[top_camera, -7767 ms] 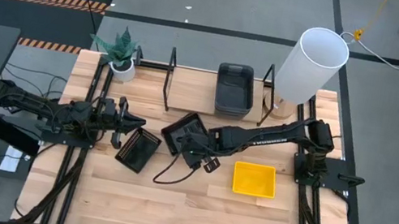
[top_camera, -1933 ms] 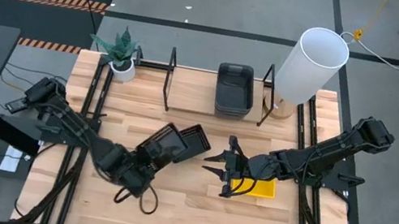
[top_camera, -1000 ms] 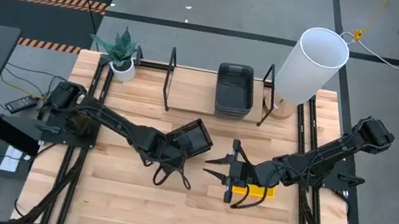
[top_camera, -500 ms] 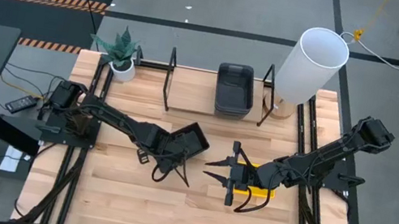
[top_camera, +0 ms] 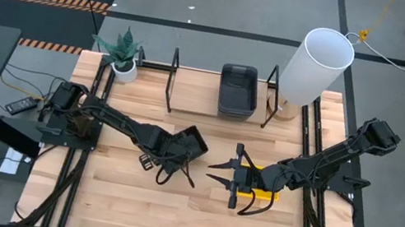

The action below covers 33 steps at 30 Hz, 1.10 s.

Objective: Stack baskets on shelf by color
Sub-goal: Put the stacked black bins on the shelf

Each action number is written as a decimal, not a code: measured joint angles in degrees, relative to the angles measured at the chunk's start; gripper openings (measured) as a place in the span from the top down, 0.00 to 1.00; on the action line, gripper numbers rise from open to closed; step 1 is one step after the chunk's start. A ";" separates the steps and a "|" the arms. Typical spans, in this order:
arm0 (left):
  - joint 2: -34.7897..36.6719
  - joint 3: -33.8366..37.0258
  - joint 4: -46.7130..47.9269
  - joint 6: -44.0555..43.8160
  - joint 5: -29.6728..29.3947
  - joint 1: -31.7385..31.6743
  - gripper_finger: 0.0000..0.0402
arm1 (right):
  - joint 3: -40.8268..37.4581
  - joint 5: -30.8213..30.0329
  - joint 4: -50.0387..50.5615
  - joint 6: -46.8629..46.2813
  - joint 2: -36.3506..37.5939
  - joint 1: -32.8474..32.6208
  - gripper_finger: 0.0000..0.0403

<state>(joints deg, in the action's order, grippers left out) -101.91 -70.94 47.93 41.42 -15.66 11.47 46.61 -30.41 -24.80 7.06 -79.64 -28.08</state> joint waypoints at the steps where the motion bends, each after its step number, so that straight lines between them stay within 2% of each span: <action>1: 0.18 -0.24 0.07 -0.65 -0.50 0.04 0.49 | 0.00 0.00 0.00 -0.01 0.00 -0.02 0.74; 7: 1.07 -4.27 2.94 -3.74 -0.90 -0.44 0.55 | 0.00 0.02 0.04 -0.01 0.00 0.00 0.74; 11: 1.02 -6.47 9.73 -6.34 -0.93 -0.40 0.59 | 0.00 0.02 0.26 -0.31 0.00 0.00 0.74; 15: 1.01 -6.54 11.67 -10.60 3.22 -0.38 0.62 | 0.00 0.02 0.15 -0.43 0.00 0.00 0.74; 21: 0.48 -3.57 4.68 -12.36 3.13 0.06 0.62 | 0.00 0.02 0.09 -0.67 0.00 0.00 0.74; 26: 0.48 0.87 -1.44 -11.15 -3.59 1.82 0.63 | 0.00 0.03 0.02 -0.89 0.00 0.00 0.74; 33: 0.46 3.91 -4.21 -14.65 -3.84 3.08 0.69 | 0.00 0.04 0.02 -0.89 0.00 0.00 0.74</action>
<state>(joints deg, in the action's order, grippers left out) -101.45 -67.03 43.72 26.77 -19.50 14.55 46.61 -30.37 -24.77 6.17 -79.64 -28.08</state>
